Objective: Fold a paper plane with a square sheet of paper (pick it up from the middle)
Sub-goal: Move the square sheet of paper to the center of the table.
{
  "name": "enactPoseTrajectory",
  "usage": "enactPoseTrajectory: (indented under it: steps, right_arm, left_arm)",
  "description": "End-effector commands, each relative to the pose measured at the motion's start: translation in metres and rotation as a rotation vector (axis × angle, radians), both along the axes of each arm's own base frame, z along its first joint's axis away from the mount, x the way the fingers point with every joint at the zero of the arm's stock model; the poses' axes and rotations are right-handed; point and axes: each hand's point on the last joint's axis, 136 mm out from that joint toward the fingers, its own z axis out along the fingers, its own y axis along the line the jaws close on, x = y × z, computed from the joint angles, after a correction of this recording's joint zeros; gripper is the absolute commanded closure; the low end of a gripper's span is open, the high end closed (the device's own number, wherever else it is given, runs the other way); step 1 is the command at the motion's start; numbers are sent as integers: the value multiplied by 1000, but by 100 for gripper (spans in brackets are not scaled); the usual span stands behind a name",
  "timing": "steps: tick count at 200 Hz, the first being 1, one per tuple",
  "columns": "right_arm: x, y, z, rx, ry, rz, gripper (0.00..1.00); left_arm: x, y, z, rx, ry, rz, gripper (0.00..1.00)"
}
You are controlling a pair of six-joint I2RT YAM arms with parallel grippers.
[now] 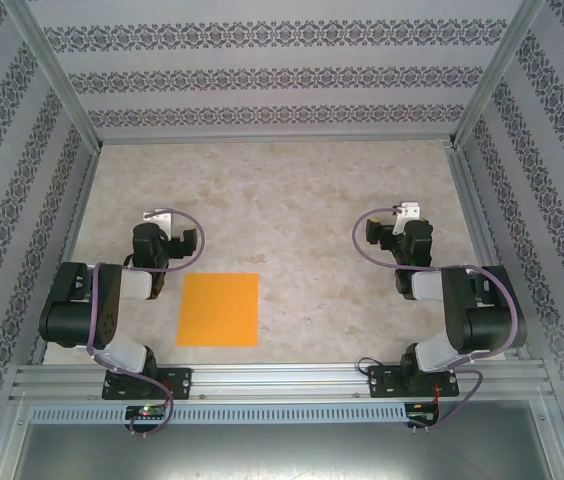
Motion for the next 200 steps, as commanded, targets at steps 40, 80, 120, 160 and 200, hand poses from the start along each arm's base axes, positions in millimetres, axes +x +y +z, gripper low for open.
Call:
enactPoseTrajectory:
  steps: [40, 80, 120, 160, 200]
  right_arm:
    - [6, 1, 16, 3, -53, 2, 2]
    - [6, 0, 16, 7, -55, 3, 2]
    - [5, -1, 18, 15, -62, -1, 3]
    - [-11, -3, 54, 7, -92, -22, 2]
    - [-32, 45, 89, 194, -30, 184, 3]
  left_arm:
    - [10, 0, 19, -6, -75, -11, 0]
    - [10, 0, 20, -6, -77, -11, 0]
    - [11, -1, 23, -6, -78, -16, 0]
    - [-2, 14, 80, -58, -64, 107, 0]
    - [-18, -11, 123, -312, -5, 94, 0]
